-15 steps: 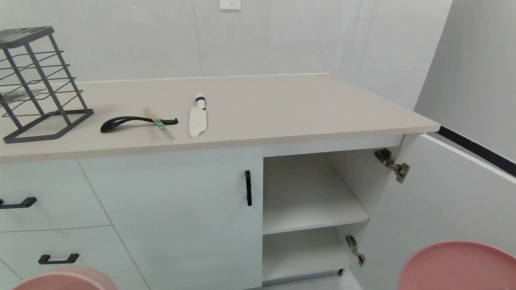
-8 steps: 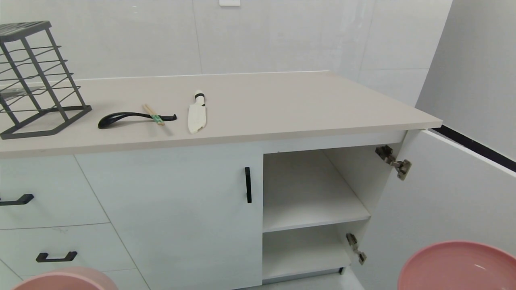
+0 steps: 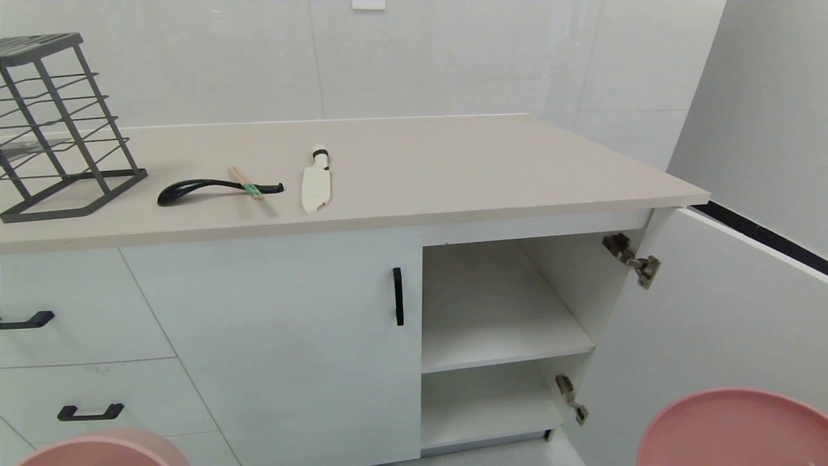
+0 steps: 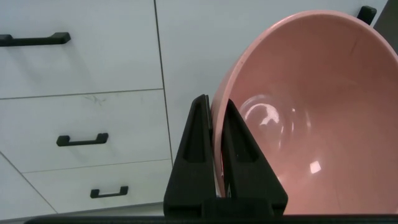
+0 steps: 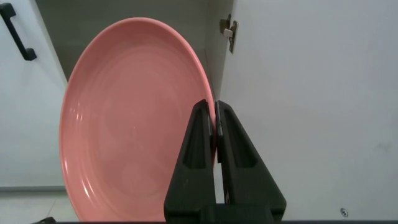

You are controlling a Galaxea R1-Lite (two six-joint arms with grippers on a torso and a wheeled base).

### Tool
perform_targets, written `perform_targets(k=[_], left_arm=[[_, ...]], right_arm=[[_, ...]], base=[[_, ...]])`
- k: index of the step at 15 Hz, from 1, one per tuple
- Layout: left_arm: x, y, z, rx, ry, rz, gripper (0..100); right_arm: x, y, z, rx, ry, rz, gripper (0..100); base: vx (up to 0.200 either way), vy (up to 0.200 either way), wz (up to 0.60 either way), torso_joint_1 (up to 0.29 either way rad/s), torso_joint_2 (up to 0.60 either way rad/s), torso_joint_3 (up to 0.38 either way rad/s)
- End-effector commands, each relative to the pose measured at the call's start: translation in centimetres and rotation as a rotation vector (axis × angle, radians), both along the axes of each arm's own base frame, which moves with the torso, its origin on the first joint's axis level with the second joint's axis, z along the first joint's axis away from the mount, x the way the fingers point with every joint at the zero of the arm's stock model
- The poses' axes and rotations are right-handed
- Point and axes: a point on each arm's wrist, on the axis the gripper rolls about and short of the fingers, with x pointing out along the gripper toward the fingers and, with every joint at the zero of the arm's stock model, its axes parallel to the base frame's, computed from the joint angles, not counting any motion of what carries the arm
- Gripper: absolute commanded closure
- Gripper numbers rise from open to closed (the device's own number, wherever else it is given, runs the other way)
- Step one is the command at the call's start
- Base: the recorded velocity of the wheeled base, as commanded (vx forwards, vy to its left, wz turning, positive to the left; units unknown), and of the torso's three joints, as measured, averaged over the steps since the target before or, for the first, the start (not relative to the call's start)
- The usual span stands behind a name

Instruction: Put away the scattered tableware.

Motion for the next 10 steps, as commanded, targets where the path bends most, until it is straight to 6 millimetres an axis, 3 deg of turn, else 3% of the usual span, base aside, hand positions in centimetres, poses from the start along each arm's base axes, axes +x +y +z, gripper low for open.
perform_targets(k=[1,3,6,8,10], left_arm=[[0.0,0.0,0.0,0.0,0.001,0.0,100],[0.0,0.0,0.0,0.001,0.001,0.0,100],[0.0,0.0,0.0,0.001,0.001,0.0,100],[0.0,0.0,0.0,0.001,0.001,0.0,100],[0.0,0.0,0.0,0.001,0.001,0.0,100]], right_arm=[[0.0,0.0,0.0,-0.047,0.004,0.023,100],[0.5,0.2,0.4,-0.07,0.11,0.244,100],[3.1,0.5,2.5,0.035,0.305,0.353,100],[6.9,1.4,3.7,0.017,0.353,0.478,100],[9.4,2.6,3.8,0.0,0.416,0.559,100]], base=[[0.0,0.0,0.0,0.0,0.0,0.0],[0.0,0.0,0.0,0.0,0.0,0.0],[0.0,0.0,0.0,0.0,0.0,0.0],[0.0,0.0,0.0,0.0,0.0,0.0],[0.0,0.0,0.0,0.0,0.0,0.0]])
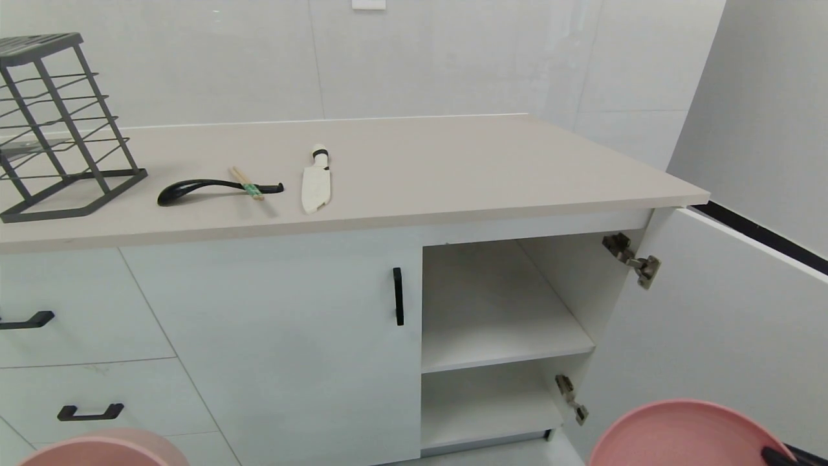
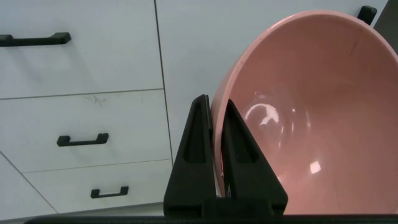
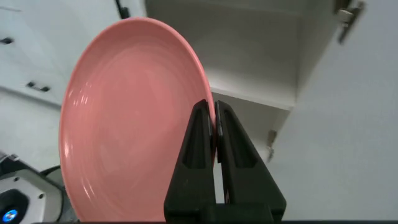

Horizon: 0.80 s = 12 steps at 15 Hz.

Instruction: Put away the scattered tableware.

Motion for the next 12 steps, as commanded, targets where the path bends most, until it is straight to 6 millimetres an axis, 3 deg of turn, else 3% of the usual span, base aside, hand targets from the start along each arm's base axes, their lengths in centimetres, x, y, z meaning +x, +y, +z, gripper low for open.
perform_targets(k=[1,3,8,12], left_arm=[[0.0,0.0,0.0,0.0,0.001,0.0,100],[0.0,0.0,0.0,0.0,0.003,-0.001,100],[0.0,0.0,0.0,0.0,0.003,-0.001,100],[0.0,0.0,0.0,0.0,0.003,-0.003,100]], right_arm=[[5.7,2.1,0.1,-0.043,0.185,0.149,100],[8.2,2.7,-0.5,-0.116,0.237,0.17,100],[14.3,4.7,-5.3,-0.168,0.325,0.21,100],[16.8,5.6,-8.1,-0.177,0.361,0.218,100]], base=[[0.0,0.0,0.0,0.0,0.0,0.0],[0.0,0.0,0.0,0.0,0.0,0.0],[0.0,0.0,0.0,0.0,0.0,0.0],[0.0,0.0,0.0,0.0,0.0,0.0]])
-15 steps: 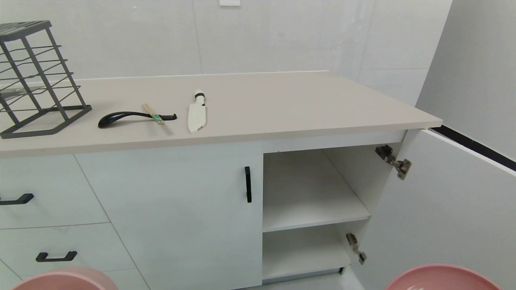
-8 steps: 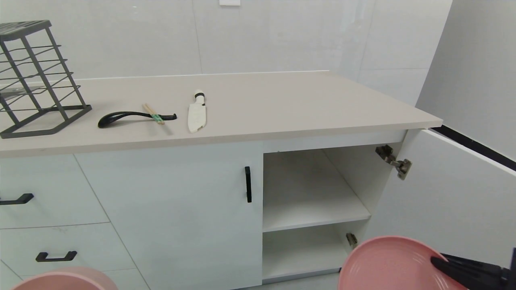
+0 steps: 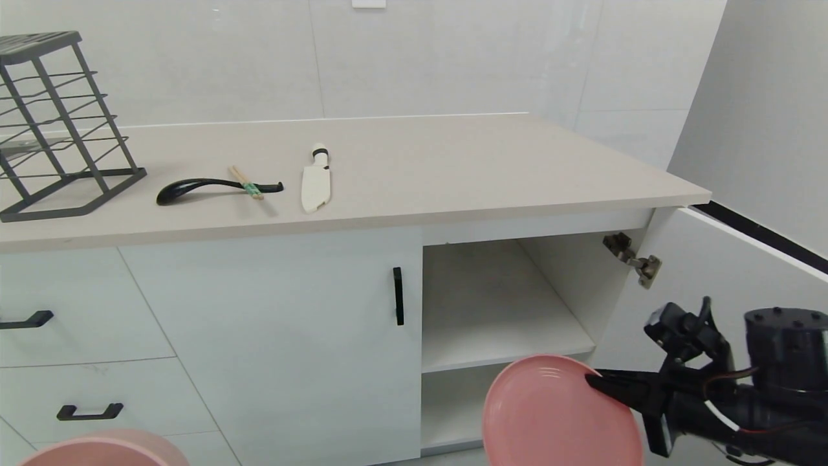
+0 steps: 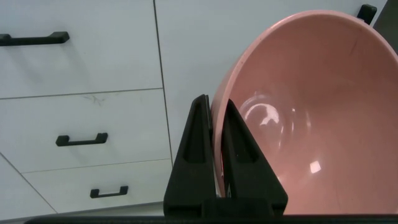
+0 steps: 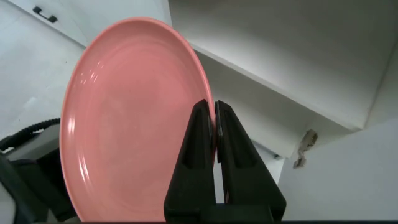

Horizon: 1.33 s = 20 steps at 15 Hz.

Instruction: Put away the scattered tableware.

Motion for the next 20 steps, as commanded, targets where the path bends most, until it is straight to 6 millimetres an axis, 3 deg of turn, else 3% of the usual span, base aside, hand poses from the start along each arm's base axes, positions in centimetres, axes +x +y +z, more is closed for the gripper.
perform_targets(k=[1,4,8,11,13,16,20], left_arm=[[0.0,0.0,0.0,0.001,0.002,0.0,100],[0.0,0.0,0.0,0.001,0.002,0.0,100],[0.0,0.0,0.0,-0.001,0.002,0.001,100],[0.0,0.0,0.0,-0.001,0.002,0.001,100],[0.0,0.0,0.0,-0.001,0.002,0.0,100],[0.0,0.0,0.0,-0.001,0.002,0.0,100],[0.0,0.0,0.0,-0.001,0.002,0.001,100]], right_arm=[[2.9,0.7,-4.0,-0.031,0.111,-0.007,100],[5.7,1.1,-6.1,-0.025,0.116,-0.028,100],[11.6,1.6,-8.2,0.03,0.064,-0.09,100],[14.2,1.5,-10.5,0.061,0.032,-0.168,100],[16.9,1.8,-11.3,0.121,-0.013,-0.207,100],[20.0,2.3,-12.5,0.168,-0.043,-0.27,100],[22.5,2.8,-13.5,0.2,-0.025,-0.312,100]], base=[[0.0,0.0,0.0,0.0,0.0,0.0],[0.0,0.0,0.0,0.0,0.0,0.0],[0.0,0.0,0.0,0.0,0.0,0.0],[0.0,0.0,0.0,0.0,0.0,0.0],[0.0,0.0,0.0,0.0,0.0,0.0],[0.0,0.0,0.0,0.0,0.0,0.0],[0.0,0.0,0.0,0.0,0.0,0.0]])
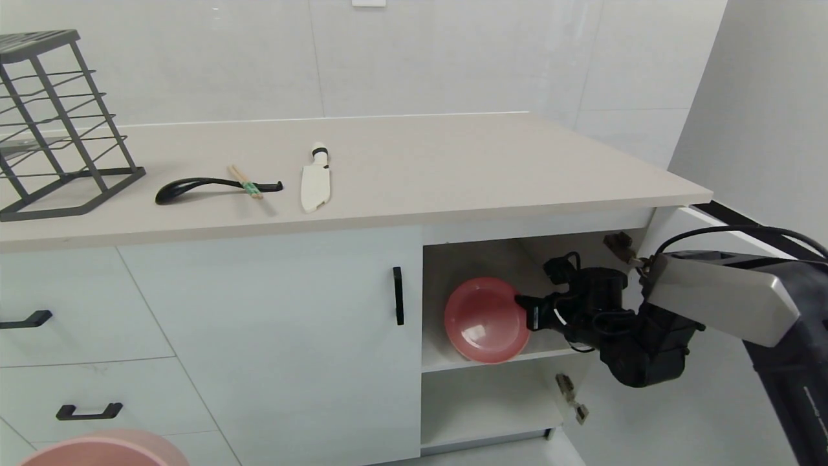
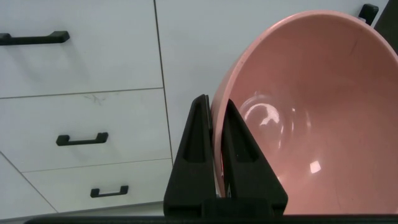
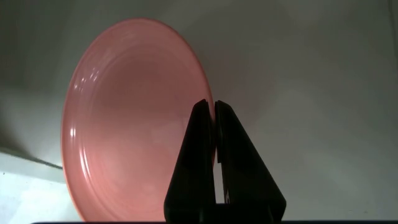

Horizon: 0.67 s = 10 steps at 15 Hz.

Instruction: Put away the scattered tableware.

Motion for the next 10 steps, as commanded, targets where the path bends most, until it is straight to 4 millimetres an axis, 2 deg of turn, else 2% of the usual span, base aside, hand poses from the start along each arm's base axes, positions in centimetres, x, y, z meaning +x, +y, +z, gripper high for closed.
perform_targets(k=[1,7,10], left_arm=[[0.0,0.0,0.0,0.0,0.001,0.001,100],[0.0,0.0,0.0,0.0,0.001,0.001,100],[0.0,0.0,0.0,0.0,0.001,-0.001,100]], right_arm=[[2.0,0.4,-0.8,0.026,0.01,-0.015,100],[4.7,0.8,0.0,0.084,0.138,-0.055,100],[6.6,1.2,-1.4,0.083,0.164,-0.063,100]], base=[[0.0,0.0,0.0,0.0,0.0,0.0],[0.0,0.0,0.0,0.0,0.0,0.0],[0.0,0.0,0.0,0.0,0.0,0.0]])
